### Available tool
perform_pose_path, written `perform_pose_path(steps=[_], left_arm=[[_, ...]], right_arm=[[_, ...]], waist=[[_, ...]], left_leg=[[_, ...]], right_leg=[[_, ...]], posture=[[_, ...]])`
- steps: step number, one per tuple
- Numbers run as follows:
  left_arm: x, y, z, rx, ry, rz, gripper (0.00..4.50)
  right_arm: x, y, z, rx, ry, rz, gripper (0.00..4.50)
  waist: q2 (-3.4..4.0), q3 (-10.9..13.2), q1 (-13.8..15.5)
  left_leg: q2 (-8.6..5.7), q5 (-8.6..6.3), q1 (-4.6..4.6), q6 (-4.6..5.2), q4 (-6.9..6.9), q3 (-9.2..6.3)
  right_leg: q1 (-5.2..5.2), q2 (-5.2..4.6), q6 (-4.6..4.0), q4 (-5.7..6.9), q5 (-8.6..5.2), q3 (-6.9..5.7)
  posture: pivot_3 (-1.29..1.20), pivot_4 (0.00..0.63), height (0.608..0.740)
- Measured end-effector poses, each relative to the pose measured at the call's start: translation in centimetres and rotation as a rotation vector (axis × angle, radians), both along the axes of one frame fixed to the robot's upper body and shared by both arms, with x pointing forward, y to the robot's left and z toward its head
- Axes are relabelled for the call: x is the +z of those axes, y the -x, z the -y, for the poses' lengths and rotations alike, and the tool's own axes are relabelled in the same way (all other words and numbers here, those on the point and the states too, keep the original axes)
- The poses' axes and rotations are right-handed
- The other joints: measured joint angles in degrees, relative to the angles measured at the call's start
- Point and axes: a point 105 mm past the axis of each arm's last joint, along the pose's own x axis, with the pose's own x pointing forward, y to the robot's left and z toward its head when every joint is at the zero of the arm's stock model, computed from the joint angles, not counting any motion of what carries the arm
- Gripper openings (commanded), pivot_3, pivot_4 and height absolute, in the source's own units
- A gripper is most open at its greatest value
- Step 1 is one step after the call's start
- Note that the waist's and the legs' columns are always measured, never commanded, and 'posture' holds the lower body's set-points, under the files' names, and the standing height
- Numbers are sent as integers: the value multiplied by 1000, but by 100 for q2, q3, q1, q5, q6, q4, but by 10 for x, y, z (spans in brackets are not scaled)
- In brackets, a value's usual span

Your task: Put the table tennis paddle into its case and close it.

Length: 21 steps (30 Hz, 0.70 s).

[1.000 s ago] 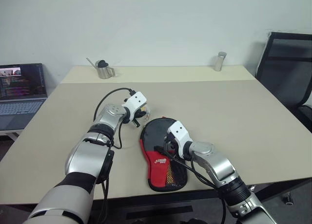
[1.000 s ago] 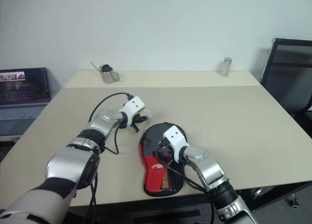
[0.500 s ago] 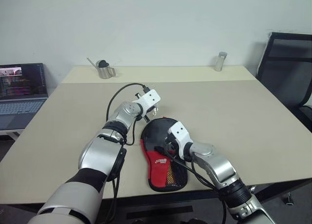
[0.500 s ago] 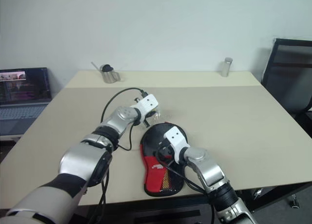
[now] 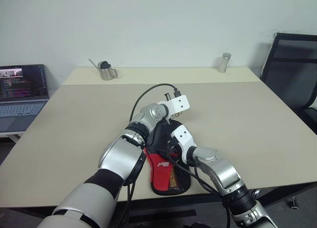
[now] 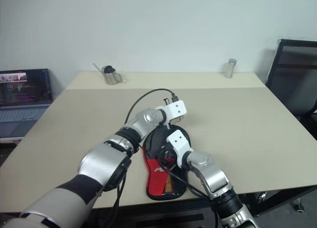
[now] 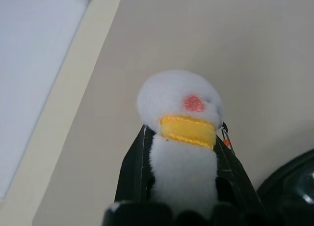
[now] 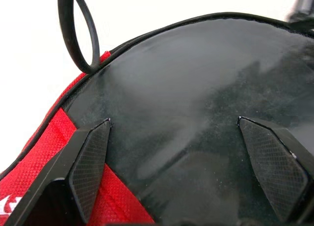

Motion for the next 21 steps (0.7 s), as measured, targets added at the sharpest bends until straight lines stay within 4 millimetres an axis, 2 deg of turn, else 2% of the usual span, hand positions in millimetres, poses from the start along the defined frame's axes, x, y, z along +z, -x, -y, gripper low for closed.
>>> perform_pose_path(steps=[7, 16, 21], left_arm=[[-9, 20, 38, -163, -6, -53, 415], [-17, 31, 50, -244, -23, -105, 415], [-19, 34, 50, -264, -22, -143, 2104]], right_arm=[[1, 0, -2, -5, -4, 2, 4500], [1, -1, -4, -3, -4, 1, 4500], [0, -2, -4, -5, 0, 0, 4500]], waist=[[2, -1, 0], [11, -9, -2], [17, -17, -2]], left_leg=[[0, 0, 0, 0, 0, 0], [0, 0, 5, 0, 0, -3], [0, 0, 14, 0, 0, -3]], right_leg=[[0, 0, 0, -1, 0, 0], [2, 1, 0, 1, 0, 2], [8, 1, 0, 1, 0, 3]], posture=[[0, 150, 740], [0, 150, 740], [0, 150, 740]])
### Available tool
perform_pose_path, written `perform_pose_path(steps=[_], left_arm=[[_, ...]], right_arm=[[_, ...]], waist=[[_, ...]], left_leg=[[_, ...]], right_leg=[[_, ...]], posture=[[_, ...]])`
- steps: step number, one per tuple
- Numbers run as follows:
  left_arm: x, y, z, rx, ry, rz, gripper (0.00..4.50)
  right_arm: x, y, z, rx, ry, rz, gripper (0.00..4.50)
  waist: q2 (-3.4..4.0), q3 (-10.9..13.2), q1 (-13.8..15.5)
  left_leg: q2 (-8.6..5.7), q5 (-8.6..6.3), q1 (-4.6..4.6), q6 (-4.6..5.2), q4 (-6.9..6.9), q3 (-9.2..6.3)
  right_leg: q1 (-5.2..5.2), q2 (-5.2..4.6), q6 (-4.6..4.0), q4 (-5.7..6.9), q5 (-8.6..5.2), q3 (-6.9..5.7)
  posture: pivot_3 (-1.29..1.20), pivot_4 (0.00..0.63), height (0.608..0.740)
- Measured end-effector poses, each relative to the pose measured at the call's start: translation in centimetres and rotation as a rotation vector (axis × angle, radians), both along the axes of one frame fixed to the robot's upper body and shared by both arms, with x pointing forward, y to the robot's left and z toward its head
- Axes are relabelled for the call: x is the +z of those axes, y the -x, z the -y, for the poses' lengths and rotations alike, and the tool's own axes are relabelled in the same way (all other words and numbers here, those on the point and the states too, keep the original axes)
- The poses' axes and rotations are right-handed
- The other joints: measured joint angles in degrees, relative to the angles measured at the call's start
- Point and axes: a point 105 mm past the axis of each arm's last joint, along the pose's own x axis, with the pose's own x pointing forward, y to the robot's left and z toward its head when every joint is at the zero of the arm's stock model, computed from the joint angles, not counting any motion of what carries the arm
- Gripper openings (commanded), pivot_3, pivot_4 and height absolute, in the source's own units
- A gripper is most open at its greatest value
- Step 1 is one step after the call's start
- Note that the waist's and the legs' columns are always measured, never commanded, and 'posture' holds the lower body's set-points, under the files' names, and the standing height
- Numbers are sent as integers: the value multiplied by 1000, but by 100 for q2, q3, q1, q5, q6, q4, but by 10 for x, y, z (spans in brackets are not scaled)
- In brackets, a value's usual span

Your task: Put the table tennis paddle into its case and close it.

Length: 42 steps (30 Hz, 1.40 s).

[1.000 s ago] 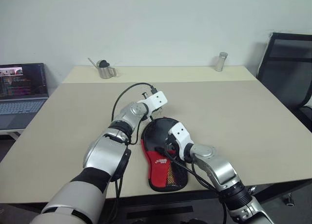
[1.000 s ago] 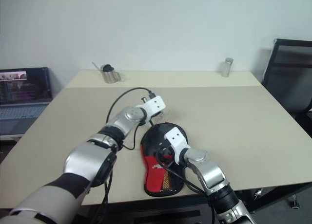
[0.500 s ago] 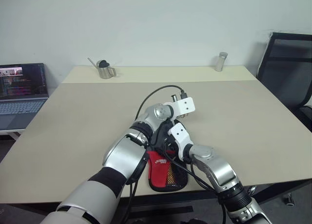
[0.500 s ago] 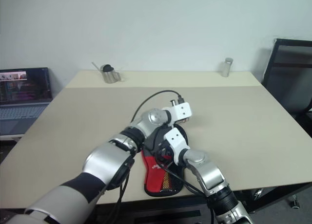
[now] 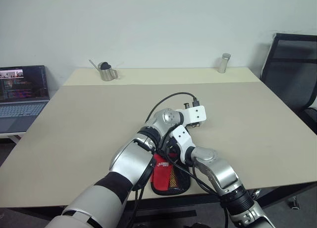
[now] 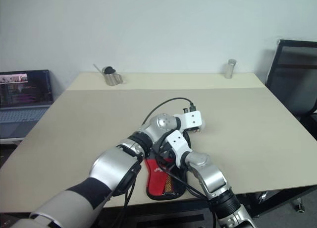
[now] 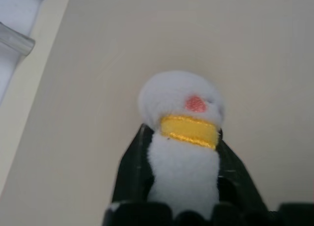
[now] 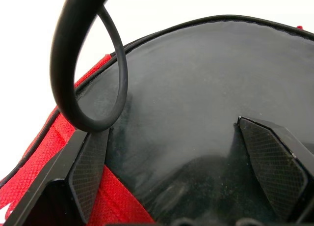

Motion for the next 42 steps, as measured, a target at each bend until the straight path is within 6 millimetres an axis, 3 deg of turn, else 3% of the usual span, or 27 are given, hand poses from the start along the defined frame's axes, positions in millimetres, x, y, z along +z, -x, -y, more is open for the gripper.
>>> perform_pose_path(steps=[6, 7, 13, 20, 25, 28, 31, 36, 42], left_arm=[[-2, 3, -6, -25, 14, -64, 4266], [-1, 2, -7, -24, 17, -56, 4447], [25, -12, -33, 26, 88, 51, 4447], [66, -30, -96, 170, 295, 78, 4447], [81, -34, -139, 248, 446, 49, 4447], [73, -30, -163, 273, 519, -15, 4447], [59, -20, -169, 220, 574, -107, 4447], [23, -1, -150, 109, 583, -256, 4447], [-4, 11, -132, 54, 522, -341, 4447]], right_arm=[[0, 0, -3, 10, -3, -3, 4500], [0, -1, -4, 11, -3, -3, 4500], [0, -2, -6, 16, -1, -6, 4500], [5, -6, -7, -21, -56, -36, 4500], [12, -4, -3, -41, -85, -81, 4500], [19, 2, 7, -37, -79, -105, 4500], [41, 10, 13, -16, -88, -76, 4500], [94, 17, 31, 0, -94, 45, 4500], [98, 8, 76, -85, 23, 73, 4500]], waist=[[1, -1, -11], [1, -1, -14], [3, -3, -32], [4, -4, -43], [4, -4, -42], [5, -2, -44], [6, -2, -29], [6, -2, -4], [6, -2, -5]], left_leg=[[1, 0, 8, 0, -2, -3], [1, 0, 9, 0, -2, -3], [6, 0, 26, 0, -5, -1], [10, 0, 27, 0, -5, -2], [12, 0, 23, 0, -6, -1], [12, 0, 3, 0, -5, -4], [12, 0, -18, 0, -3, -5], [9, 0, -22, 0, 0, -5], [2, 0, -21, 0, -2, 0]], right_leg=[[4, 2, 0, 0, 0, 3], [4, 2, 0, 1, 0, 4], [13, 4, 0, 4, 0, 8], [14, 5, 0, 5, 0, 7], [13, 2, -1, 3, 0, 7], [-4, 2, -2, 3, 1, 6], [-18, 2, -2, 1, 1, 0], [-16, -2, -2, -3, 1, -3], [-18, 2, -3, -4, 1, -2]], posture=[[0, 150, 740], [0, 150, 740], [0, 150, 740], [0, 150, 740], [0, 150, 740], [0, 150, 740], [0, 150, 740], [0, 150, 740], [0, 150, 740]])
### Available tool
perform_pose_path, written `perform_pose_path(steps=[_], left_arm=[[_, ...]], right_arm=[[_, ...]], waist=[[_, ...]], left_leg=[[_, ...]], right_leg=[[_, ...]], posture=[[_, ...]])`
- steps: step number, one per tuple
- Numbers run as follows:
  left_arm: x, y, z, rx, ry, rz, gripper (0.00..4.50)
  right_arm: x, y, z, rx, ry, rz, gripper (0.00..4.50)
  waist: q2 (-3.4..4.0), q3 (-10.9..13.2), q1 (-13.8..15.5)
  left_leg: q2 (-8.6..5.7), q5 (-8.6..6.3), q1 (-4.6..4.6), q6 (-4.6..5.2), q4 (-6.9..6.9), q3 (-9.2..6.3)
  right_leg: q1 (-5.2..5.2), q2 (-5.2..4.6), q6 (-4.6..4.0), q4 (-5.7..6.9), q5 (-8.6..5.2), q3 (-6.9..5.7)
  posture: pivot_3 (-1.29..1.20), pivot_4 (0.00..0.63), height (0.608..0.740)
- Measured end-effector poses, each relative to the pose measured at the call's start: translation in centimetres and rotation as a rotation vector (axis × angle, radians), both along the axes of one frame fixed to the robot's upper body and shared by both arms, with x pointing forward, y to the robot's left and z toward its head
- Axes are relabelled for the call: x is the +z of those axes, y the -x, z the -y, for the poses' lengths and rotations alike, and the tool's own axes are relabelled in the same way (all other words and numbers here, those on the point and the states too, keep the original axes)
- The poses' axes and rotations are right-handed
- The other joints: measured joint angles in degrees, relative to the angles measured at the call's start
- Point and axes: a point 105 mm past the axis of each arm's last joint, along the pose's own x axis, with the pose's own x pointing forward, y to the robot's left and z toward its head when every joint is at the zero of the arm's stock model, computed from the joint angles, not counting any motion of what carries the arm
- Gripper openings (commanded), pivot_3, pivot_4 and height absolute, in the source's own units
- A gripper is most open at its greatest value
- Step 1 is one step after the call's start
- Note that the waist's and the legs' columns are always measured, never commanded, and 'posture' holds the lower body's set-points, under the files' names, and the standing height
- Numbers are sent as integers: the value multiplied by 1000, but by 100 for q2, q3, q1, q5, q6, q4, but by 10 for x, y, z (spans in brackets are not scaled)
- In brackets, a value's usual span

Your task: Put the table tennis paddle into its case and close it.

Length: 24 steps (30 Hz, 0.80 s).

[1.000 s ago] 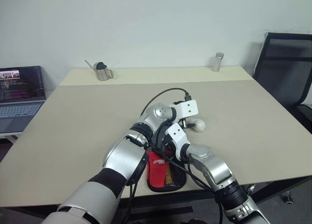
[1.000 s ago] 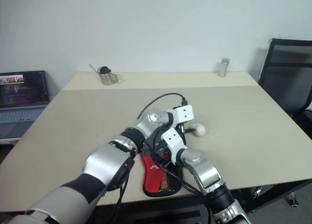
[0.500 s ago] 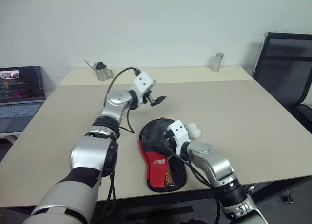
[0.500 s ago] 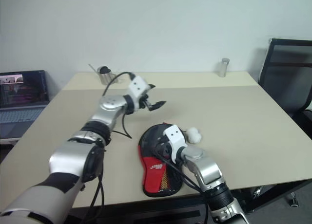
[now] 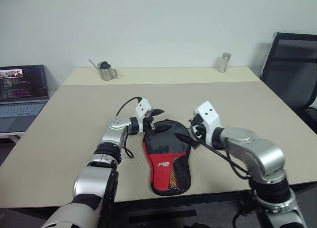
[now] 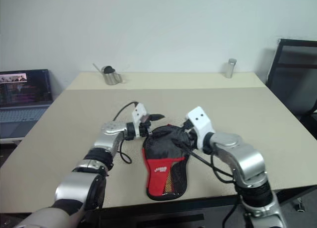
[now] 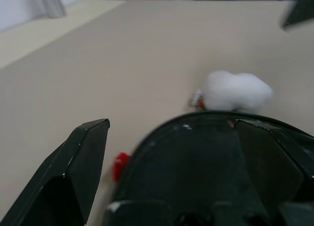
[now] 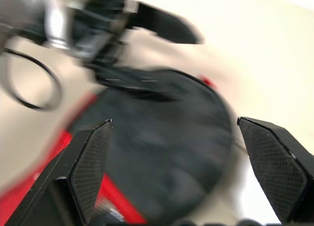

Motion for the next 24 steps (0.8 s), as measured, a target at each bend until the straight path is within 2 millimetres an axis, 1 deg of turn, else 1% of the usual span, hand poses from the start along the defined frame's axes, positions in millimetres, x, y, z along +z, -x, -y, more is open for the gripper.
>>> perform_pose_path(steps=[3, 5, 7, 10, 14, 17, 24], left_arm=[[-7, 2, 7, -20, -29, -16, 4447], [-10, 3, 12, -33, -47, -21, 4447], [-14, 4, 15, -35, -65, -22, 4447], [-16, 4, 18, -41, -79, -16, 4447], [-17, 4, 18, -38, -85, -12, 4447], [-20, 5, 18, -35, -85, -18, 4447], [-24, 7, 22, -44, -86, -28, 4447]], right_arm=[[-5, -16, 19, -68, 19, -4, 4500], [-14, -30, 27, -126, 13, -26, 4500], [-27, -49, 34, -209, -17, -57, 4500], [-42, -61, 35, -264, -50, -99, 4500], [-58, -68, 34, -289, -53, -128, 4500], [-65, -69, 33, -294, -54, -139, 4500], [-69, -70, 33, -290, -50, -141, 4500]], waist=[[0, 0, -17], [0, 0, -21], [0, 0, -25], [1, 0, -25], [1, 0, -21], [1, 0, -20], [1, 0, -19]], left_leg=[[-2, 0, 5, 0, 0, 2], [-3, 0, 6, 0, -1, 5], [-1, 0, 7, 0, -1, 6], [-1, 0, 4, 0, -4, 5], [1, 0, 1, 0, -4, 4], [1, 0, 1, 0, -4, 3], [2, 0, 1, 0, -4, 2]], right_leg=[[0, 6, 0, 1, 0, 4], [0, 8, 0, 3, 0, 4], [-1, 10, -1, 5, 1, 6], [-4, 10, -2, 2, 1, 9], [-3, 8, -2, -1, 1, 8], [-3, 7, -1, -1, 1, 9], [-3, 8, -1, 0, 1, 8]], posture=[[0, 150, 740], [0, 150, 740], [0, 150, 740], [0, 150, 740], [0, 150, 740], [0, 150, 740], [0, 150, 740]])
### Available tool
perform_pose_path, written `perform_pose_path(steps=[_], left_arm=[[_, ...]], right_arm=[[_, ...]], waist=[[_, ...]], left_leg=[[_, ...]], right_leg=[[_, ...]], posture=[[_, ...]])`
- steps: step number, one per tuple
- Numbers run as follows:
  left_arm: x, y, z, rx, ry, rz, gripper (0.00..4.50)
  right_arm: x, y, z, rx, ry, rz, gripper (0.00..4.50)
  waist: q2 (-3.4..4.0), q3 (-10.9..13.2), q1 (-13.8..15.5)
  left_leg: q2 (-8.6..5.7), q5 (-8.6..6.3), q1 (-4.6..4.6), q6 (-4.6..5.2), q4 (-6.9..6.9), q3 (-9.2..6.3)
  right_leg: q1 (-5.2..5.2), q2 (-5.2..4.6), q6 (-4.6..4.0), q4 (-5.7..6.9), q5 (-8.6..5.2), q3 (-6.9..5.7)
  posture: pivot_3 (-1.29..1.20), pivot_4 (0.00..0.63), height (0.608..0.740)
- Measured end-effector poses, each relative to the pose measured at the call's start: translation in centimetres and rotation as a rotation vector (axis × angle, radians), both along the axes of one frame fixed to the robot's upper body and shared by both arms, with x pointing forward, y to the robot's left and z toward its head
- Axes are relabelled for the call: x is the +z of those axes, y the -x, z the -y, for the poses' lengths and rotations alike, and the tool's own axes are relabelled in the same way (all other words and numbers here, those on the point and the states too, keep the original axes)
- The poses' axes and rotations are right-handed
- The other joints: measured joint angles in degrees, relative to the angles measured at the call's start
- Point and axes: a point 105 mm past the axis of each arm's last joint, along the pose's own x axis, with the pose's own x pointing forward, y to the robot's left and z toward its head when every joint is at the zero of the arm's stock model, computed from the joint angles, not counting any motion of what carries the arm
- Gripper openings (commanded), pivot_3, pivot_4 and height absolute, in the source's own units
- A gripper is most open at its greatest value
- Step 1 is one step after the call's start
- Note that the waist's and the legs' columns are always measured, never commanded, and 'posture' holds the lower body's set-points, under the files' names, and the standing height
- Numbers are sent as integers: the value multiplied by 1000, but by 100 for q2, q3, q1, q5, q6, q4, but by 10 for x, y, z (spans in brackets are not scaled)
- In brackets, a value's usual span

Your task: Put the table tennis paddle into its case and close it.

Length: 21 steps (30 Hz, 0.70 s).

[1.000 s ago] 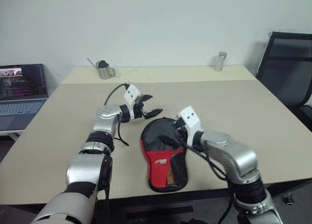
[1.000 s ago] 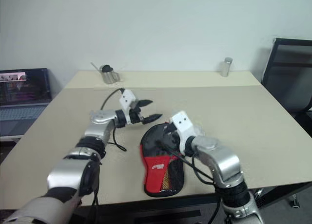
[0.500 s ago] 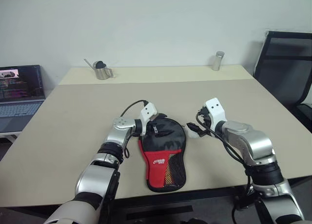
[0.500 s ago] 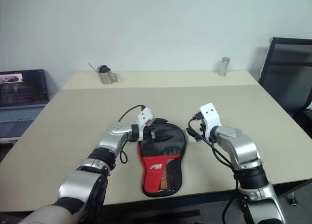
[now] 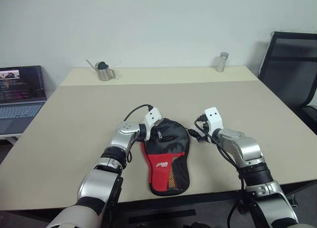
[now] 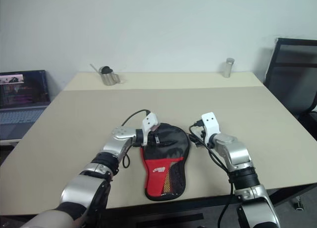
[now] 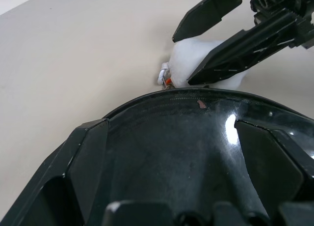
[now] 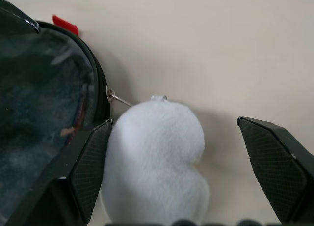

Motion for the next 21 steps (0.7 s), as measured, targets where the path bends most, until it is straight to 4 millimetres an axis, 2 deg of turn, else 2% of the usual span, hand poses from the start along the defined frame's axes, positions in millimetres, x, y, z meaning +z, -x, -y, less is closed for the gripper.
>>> perform_pose_path(steps=[8, 12, 17, 21], left_arm=[[-2, 3, 10, -32, -9, 12, 4447], [-6, 4, 14, -34, -9, 1, 4500], [-13, 4, 21, -33, -35, -7, 4500], [-18, 4, 23, -43, -72, 2, 4500]], right_arm=[[-5, 3, -1, 15, -1, -39, 4500], [-7, 4, -1, 17, -1, -51, 3566], [-8, 5, -2, 28, -4, -56, 1760], [-7, 5, -1, 30, 1, -55, 646]], waist=[[0, 0, 0], [0, 0, 0], [0, 0, 1], [1, -1, 1]], left_leg=[[-1, 0, 0, 0, 0, 0], [-1, 0, 0, 0, 0, 0], [-2, 0, 0, 0, 0, 0], [-2, 0, 6, 0, 0, 0]], right_leg=[[0, 0, 0, 1, 0, 0], [0, 0, 0, 0, 0, 0], [0, 0, 0, 0, 0, 0], [5, 0, 0, 1, 0, -1]], posture=[[0, 150, 740], [0, 150, 740], [0, 150, 740], [0, 150, 740]])
